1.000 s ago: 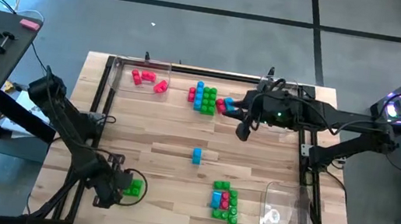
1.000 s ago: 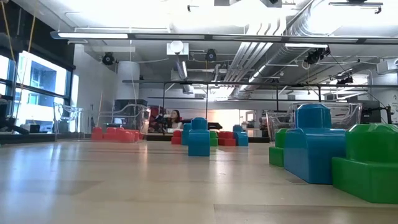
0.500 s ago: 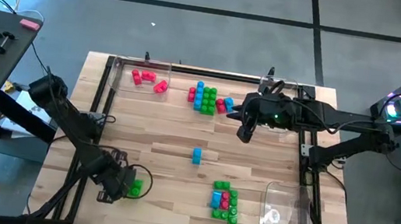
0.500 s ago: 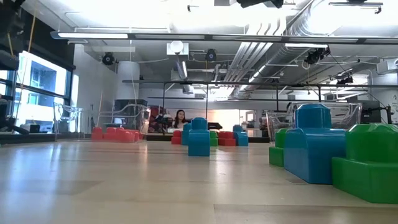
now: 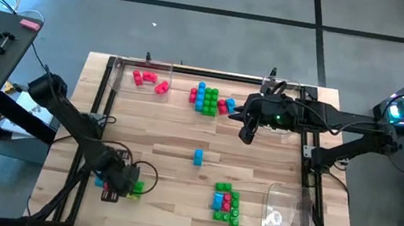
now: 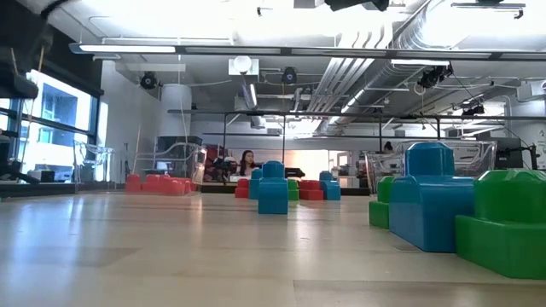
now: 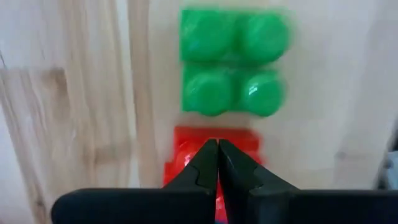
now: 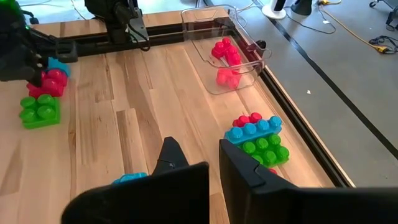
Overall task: Sort blocks
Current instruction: Put the red game piece into the top left transparent bin
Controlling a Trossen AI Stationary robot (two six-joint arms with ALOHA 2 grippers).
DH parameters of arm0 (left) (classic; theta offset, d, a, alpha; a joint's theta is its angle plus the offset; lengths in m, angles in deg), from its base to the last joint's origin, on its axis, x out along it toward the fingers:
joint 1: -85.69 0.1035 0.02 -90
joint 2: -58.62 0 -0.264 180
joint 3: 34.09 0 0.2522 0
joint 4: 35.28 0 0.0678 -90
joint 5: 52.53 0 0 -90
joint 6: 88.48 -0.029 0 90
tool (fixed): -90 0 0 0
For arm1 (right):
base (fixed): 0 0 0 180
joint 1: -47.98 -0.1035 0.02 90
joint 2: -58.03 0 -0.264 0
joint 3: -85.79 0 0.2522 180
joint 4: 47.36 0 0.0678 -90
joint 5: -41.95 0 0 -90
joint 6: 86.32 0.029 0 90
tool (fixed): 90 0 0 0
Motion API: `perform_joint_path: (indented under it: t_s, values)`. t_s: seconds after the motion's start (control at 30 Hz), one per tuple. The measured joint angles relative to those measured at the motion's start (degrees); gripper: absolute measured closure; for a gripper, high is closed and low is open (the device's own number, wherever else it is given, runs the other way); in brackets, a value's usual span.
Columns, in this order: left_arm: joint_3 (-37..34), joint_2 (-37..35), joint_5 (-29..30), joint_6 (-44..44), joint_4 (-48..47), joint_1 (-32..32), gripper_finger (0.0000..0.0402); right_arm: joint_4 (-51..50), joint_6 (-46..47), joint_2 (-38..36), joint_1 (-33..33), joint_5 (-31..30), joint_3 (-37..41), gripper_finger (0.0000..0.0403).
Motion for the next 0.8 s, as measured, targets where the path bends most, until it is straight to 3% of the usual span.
perform_joint_path:
  t_s: [0.17,0.4,0.5,0.8]
  values:
    - [0.0,-3.5,1.8,1.4,-0.3,-0.2,0.0401,-0.1,-0.1,0.0,0.0,-0.1,0.0,0.0403]
    - [-4.7,-4.2,-5.5,1.8,5.6,-2.1,0.0401,-0.2,0.0,0.0,0.0,-0.4,0.0,0.0403]
    - [-6.7,-4.2,-5.4,2.2,9.9,-2.3,0.0401,-0.3,0.0,0.0,0.0,-0.4,0.0,0.0403]
    - [-9.5,-4.0,-4.9,1.7,10.3,-1.2,0.0401,-0.3,0.0,0.0,0.0,-0.4,0.0,0.0403]
